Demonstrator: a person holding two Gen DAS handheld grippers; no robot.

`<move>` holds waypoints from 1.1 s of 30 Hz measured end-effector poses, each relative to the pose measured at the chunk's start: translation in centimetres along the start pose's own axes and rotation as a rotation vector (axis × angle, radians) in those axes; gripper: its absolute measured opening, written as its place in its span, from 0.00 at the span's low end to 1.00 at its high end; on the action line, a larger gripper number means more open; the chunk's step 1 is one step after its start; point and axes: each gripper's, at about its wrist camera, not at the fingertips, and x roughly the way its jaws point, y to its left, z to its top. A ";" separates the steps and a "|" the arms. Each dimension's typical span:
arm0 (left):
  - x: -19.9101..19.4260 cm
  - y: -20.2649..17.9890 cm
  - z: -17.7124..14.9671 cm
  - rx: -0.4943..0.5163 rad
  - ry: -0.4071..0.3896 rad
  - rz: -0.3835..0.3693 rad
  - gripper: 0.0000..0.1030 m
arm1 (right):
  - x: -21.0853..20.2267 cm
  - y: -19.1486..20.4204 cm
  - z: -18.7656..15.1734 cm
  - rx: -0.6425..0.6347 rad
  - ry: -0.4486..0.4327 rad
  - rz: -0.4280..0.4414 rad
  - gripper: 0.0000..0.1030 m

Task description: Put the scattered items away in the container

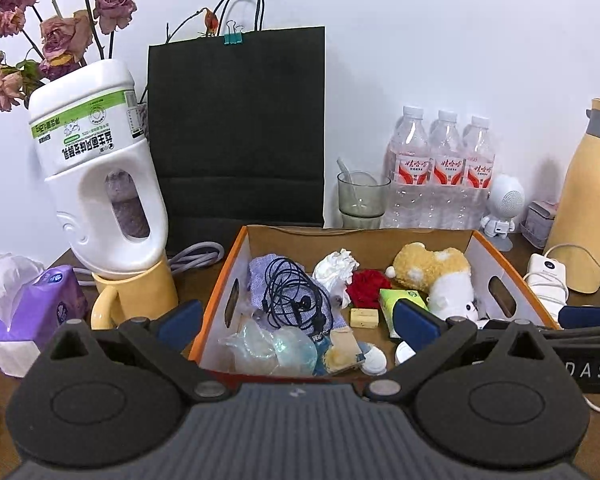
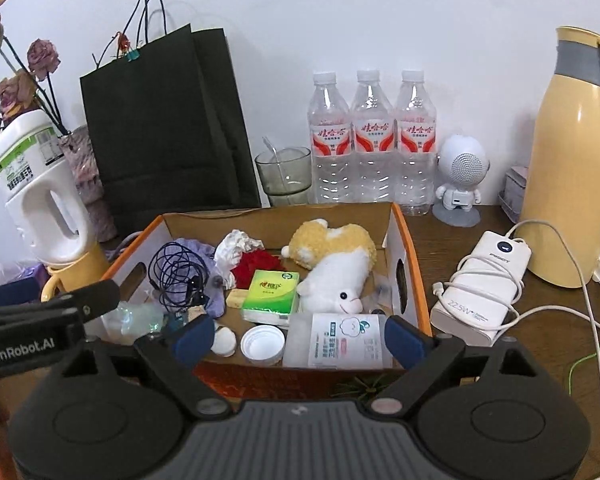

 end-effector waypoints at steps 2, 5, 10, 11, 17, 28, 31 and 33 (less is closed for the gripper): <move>-0.3 0.1 -0.4 0.004 -0.007 -0.003 1.00 | -0.3 0.0 -0.5 0.007 -0.013 0.005 0.89; -1.2 0.4 -1.2 0.027 -0.027 0.000 1.00 | -0.8 0.2 -1.5 0.003 -0.027 0.007 0.89; -3.4 0.9 -3.5 0.050 -0.047 0.003 1.00 | -2.6 0.7 -4.0 0.014 -0.045 0.037 0.92; -3.8 1.1 -4.1 0.052 -0.044 -0.003 1.00 | -2.9 0.9 -4.7 0.016 -0.048 0.043 0.92; -5.6 2.3 -8.5 0.026 0.021 -0.027 1.00 | -4.8 1.6 -9.4 -0.019 -0.028 0.043 0.93; -6.6 3.4 -13.2 0.032 0.129 -0.024 1.00 | -6.0 2.3 -14.9 -0.049 0.051 0.025 0.93; -6.5 3.4 -13.6 0.028 0.145 -0.029 1.00 | -5.9 2.8 -15.2 -0.067 0.048 0.012 0.93; -6.3 3.4 -13.9 0.021 0.161 -0.031 1.00 | -5.7 3.0 -15.3 -0.073 0.055 0.008 0.93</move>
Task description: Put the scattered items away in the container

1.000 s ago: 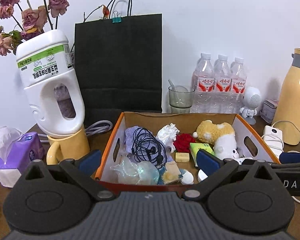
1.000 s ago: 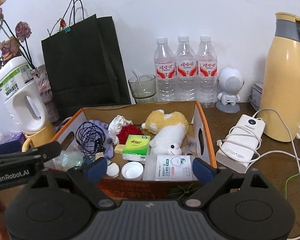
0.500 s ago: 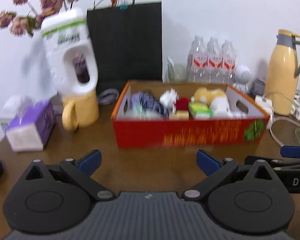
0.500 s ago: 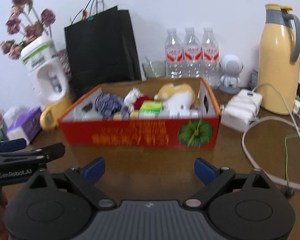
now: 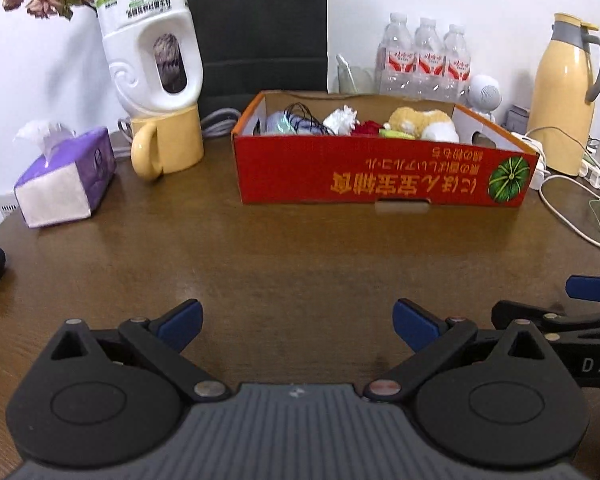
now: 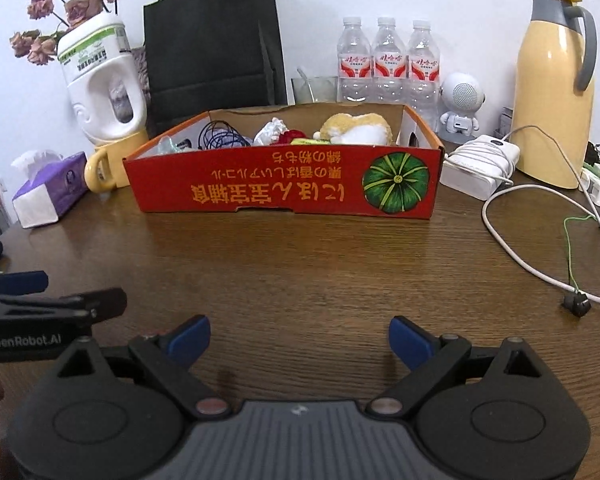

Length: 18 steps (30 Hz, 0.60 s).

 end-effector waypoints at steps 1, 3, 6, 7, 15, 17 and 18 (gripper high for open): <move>0.1 0.0 -0.1 0.000 0.005 0.000 1.00 | 0.1 0.1 0.0 -0.003 0.003 -0.001 0.93; 0.2 -0.2 -0.3 0.009 0.014 -0.002 1.00 | 0.3 0.2 -0.1 -0.008 0.014 -0.005 0.93; 0.5 -0.4 -0.5 0.019 0.028 0.008 1.00 | 0.6 0.3 -0.1 -0.016 0.020 -0.016 0.94; 0.6 -0.4 -0.6 0.020 0.037 0.007 1.00 | 0.6 0.3 -0.1 -0.019 0.020 -0.022 0.94; 0.9 -0.1 -0.8 0.001 0.043 -0.001 1.00 | 1.0 0.2 -0.1 -0.018 0.030 -0.061 1.00; 0.9 -0.1 -0.9 -0.004 0.044 0.000 1.00 | 1.1 0.3 -0.1 -0.026 0.030 -0.077 1.00; 0.8 -0.1 -0.9 -0.005 0.043 0.003 1.00 | 1.1 0.3 -0.1 -0.029 0.031 -0.082 1.00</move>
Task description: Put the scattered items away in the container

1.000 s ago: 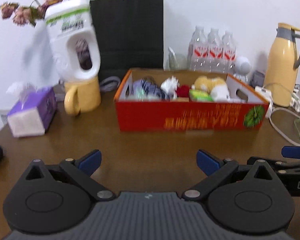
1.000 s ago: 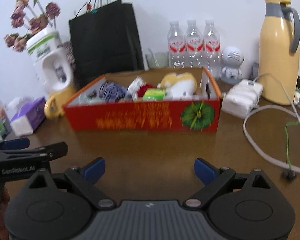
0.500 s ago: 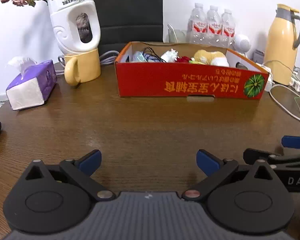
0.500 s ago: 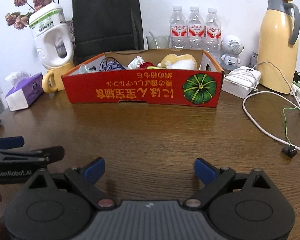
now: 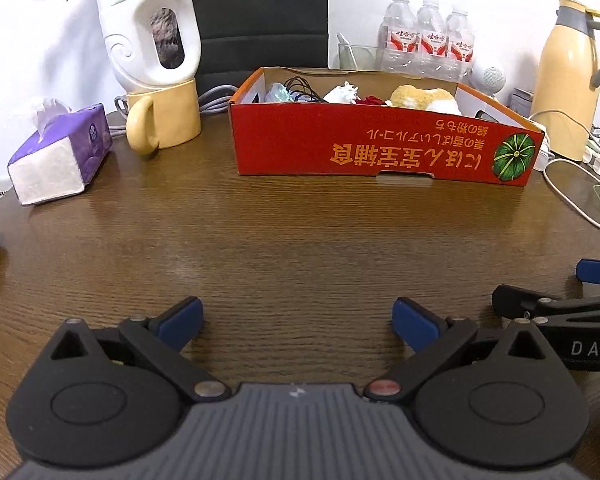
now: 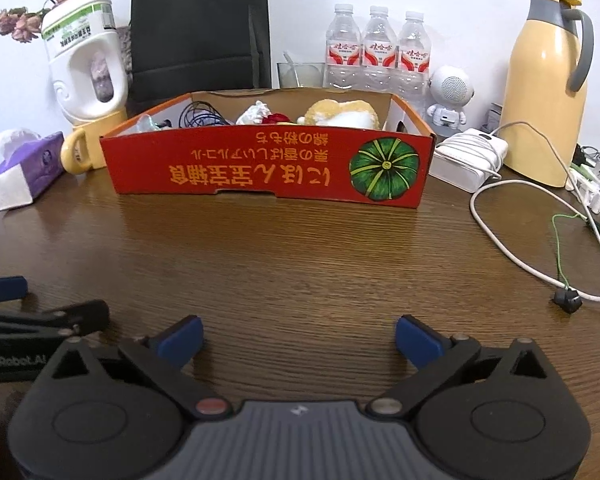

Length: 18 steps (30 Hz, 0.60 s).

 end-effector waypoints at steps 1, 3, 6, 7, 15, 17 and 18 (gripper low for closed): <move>0.0 0.0 0.0 0.001 -0.002 0.003 1.00 | 0.0 0.0 0.0 0.002 0.000 -0.001 1.00; -0.1 -0.1 -0.1 0.007 -0.005 0.007 1.00 | 0.0 0.0 0.0 0.003 -0.002 -0.002 1.00; -0.1 -0.1 -0.1 0.002 -0.004 0.006 1.00 | -0.1 -0.1 -0.1 0.007 -0.003 -0.010 1.00; 0.0 0.0 0.0 -0.007 -0.002 0.000 1.00 | -0.1 0.0 -0.1 0.008 -0.002 -0.013 1.00; 0.1 0.2 0.0 0.002 -0.002 -0.015 1.00 | -0.1 0.0 -0.1 0.007 -0.002 -0.013 1.00; 0.1 0.2 0.0 0.002 -0.002 -0.014 1.00 | -0.1 0.0 -0.1 0.007 -0.002 -0.013 1.00; 0.1 0.2 0.0 0.003 -0.002 -0.015 1.00 | -0.1 -0.1 -0.1 0.006 -0.002 -0.013 1.00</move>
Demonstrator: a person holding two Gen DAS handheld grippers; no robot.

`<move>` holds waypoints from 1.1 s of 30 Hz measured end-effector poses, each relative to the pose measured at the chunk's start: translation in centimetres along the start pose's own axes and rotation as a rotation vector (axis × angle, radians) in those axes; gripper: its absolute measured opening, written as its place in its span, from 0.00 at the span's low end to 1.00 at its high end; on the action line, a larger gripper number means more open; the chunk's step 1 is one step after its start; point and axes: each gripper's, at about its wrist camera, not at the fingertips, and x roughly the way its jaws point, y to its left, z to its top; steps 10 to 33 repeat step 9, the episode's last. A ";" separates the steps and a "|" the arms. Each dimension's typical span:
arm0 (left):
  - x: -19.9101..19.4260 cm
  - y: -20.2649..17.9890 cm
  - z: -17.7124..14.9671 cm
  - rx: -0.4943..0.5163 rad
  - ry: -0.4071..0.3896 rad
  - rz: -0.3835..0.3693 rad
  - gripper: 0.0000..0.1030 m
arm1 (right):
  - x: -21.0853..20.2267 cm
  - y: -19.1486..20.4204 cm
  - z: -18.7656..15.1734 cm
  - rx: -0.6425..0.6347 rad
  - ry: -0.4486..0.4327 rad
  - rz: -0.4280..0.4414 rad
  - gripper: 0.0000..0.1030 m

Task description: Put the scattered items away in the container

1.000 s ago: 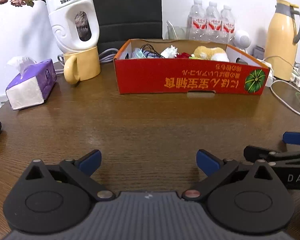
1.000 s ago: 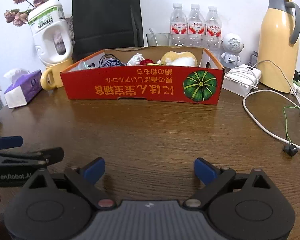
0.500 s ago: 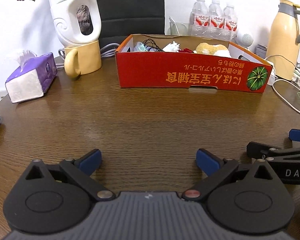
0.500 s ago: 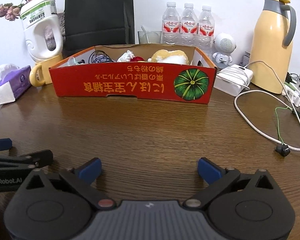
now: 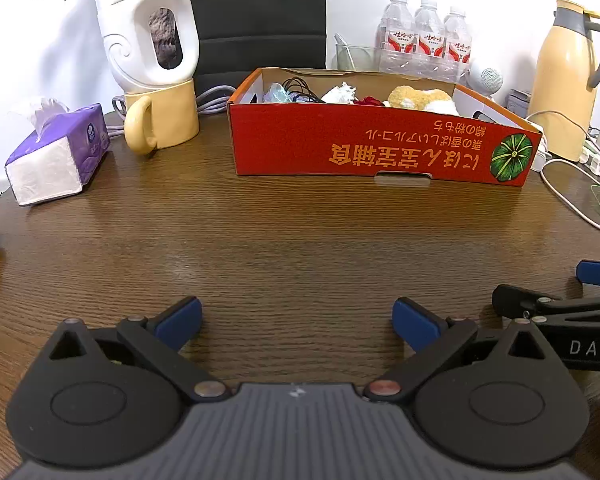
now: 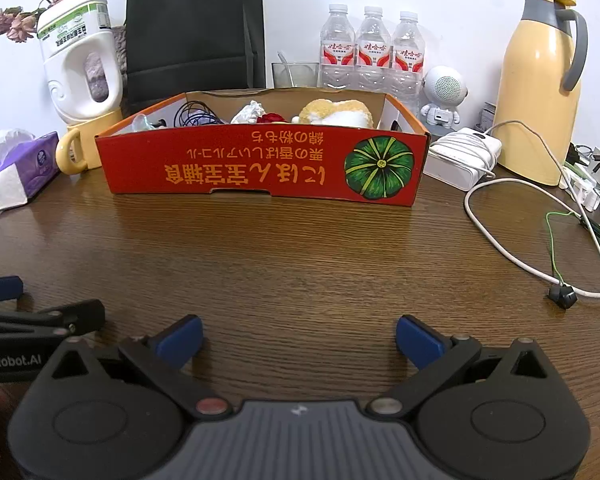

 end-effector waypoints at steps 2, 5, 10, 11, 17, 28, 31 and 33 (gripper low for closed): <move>0.1 0.0 0.1 0.000 0.000 -0.004 1.00 | 0.0 0.0 0.0 0.001 0.000 0.000 1.00; 0.1 0.0 0.1 0.003 0.000 -0.005 1.00 | 0.0 0.0 0.0 0.000 0.000 0.000 1.00; 0.1 0.0 0.1 0.002 0.000 -0.005 1.00 | 0.0 0.0 0.0 0.000 0.000 0.000 1.00; 0.1 0.0 0.1 0.002 0.000 -0.005 1.00 | 0.0 0.0 0.0 0.000 0.000 0.000 1.00; 0.1 0.0 0.1 0.002 0.000 -0.005 1.00 | 0.0 0.0 0.0 0.000 0.000 0.000 1.00; 0.1 0.0 0.1 0.002 0.000 -0.005 1.00 | 0.0 0.0 0.0 0.000 0.000 0.000 1.00; 0.1 0.0 0.1 0.002 0.000 -0.005 1.00 | 0.0 0.0 0.0 0.000 0.000 0.000 1.00; 0.1 0.0 0.1 0.002 0.000 -0.005 1.00 | 0.0 0.0 0.0 0.000 0.000 0.000 1.00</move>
